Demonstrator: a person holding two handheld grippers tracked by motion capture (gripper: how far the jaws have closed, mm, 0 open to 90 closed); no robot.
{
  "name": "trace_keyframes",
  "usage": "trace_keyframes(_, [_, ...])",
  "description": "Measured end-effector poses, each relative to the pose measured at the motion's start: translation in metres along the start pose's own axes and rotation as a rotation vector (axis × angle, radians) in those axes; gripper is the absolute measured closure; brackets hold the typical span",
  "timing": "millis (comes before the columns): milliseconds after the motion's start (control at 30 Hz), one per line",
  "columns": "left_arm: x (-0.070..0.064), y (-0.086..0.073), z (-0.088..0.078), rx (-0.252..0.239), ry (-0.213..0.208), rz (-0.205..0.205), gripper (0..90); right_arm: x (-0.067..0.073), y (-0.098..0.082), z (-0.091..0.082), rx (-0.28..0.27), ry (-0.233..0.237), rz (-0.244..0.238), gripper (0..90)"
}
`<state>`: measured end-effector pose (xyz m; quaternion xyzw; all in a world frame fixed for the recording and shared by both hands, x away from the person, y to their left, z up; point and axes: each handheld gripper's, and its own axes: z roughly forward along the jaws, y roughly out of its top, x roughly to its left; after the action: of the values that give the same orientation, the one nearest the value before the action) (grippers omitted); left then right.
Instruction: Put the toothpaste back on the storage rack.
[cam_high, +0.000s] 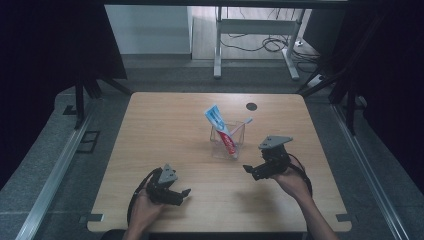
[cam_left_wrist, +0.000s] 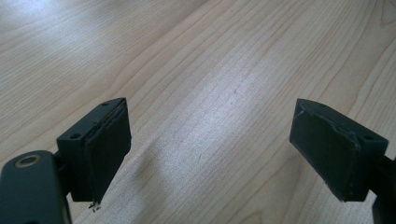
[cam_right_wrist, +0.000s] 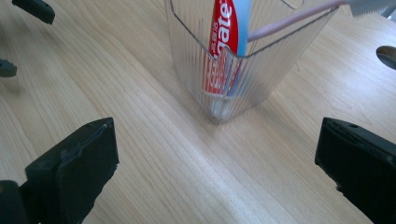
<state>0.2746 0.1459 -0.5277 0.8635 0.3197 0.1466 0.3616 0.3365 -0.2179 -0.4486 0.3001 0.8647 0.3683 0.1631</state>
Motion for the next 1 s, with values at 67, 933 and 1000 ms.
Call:
trace_keyframes(67, [0.0, 0.0, 0.0, 0.0, 0.0, 0.0, 12.9, 0.0, -0.003, -0.001, 0.0, 0.002, 0.001, 0.0])
trace_keyframes(933, [-0.002, 0.0, 0.001, 0.008, -0.004, 0.002, 12.9, -0.005, -0.045, -0.023, 0.017, -0.048, 0.036, 0.1])
trace_keyframes(1000, [-0.002, 0.0, 0.001, 0.008, -0.005, 0.001, 12.9, -0.006, -0.049, -0.025, 0.017, -0.048, 0.042, 0.1])
